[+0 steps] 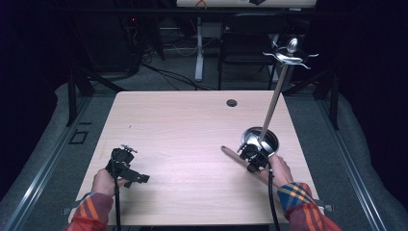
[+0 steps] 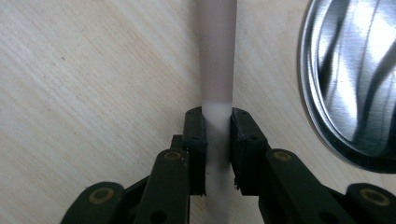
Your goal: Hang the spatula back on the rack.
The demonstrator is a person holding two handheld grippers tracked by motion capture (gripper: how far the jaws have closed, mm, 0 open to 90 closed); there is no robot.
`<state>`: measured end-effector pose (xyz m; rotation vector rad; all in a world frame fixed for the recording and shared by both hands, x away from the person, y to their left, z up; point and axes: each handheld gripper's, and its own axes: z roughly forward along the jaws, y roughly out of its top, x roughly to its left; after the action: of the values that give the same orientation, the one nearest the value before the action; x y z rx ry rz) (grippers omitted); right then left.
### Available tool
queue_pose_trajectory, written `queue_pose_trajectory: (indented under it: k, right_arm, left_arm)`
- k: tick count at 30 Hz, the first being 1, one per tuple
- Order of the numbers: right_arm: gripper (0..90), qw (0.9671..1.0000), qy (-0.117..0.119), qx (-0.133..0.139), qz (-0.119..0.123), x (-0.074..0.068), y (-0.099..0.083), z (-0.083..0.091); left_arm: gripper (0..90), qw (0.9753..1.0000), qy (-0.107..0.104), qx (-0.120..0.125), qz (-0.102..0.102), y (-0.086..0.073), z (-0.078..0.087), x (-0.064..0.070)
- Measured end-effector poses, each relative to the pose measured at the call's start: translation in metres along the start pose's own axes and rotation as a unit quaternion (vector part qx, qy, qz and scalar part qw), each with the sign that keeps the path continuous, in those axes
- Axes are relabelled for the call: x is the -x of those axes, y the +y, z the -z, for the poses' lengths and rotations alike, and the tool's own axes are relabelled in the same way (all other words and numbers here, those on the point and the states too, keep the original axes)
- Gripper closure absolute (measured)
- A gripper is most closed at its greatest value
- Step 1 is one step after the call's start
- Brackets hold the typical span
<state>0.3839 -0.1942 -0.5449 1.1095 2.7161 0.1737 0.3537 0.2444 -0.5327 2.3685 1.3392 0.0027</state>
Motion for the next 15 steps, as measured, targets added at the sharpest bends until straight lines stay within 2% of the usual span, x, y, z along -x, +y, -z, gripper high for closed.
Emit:
queue_pose_trajectory:
  k: [5,6,7,8,9,10,11,12,15]
  right_arm:
    - [77.6,0.9998,0.001,0.019,-0.012,0.003,-0.006,0.012]
    - [77.6,0.9992,0.004,0.032,-0.022,0.001,-0.008,0.016]
    - [77.5,0.9991,0.004,0.037,-0.023,0.001,-0.009,0.020]
    - [77.5,0.9983,0.011,0.049,-0.029,0.000,-0.012,0.024]
    - [77.5,0.9972,0.007,0.068,-0.030,-0.002,-0.017,0.034]
    - [77.5,0.9972,0.007,0.068,-0.030,-0.002,-0.017,0.034]
    - [77.4,0.9952,0.012,0.089,-0.040,-0.003,-0.020,0.036]
    - [77.5,0.9954,0.011,0.090,-0.031,-0.003,-0.022,0.041]
    - [77.5,0.9931,0.012,0.110,-0.037,-0.002,-0.027,0.049]
  left_arm:
    - [0.0,1.0000,0.001,0.006,0.006,-0.002,0.003,-0.004]
    - [0.0,0.9999,0.000,0.008,0.007,-0.003,0.004,-0.005]
    - [0.0,0.9999,-0.001,0.011,0.010,-0.003,0.005,-0.006]
    - [0.0,0.9999,-0.001,0.011,0.011,-0.004,0.005,-0.007]
    - [0.0,0.9998,-0.002,0.012,0.013,-0.004,0.006,-0.008]
    - [0.0,0.9998,-0.003,0.012,0.015,-0.004,0.005,-0.008]
    - [0.0,0.9999,-0.002,0.010,0.014,-0.004,0.005,-0.008]
    - [0.0,0.9999,-0.002,0.009,0.012,-0.004,0.005,-0.009]
    - [0.0,0.9999,-0.003,0.004,0.010,-0.004,0.004,-0.008]
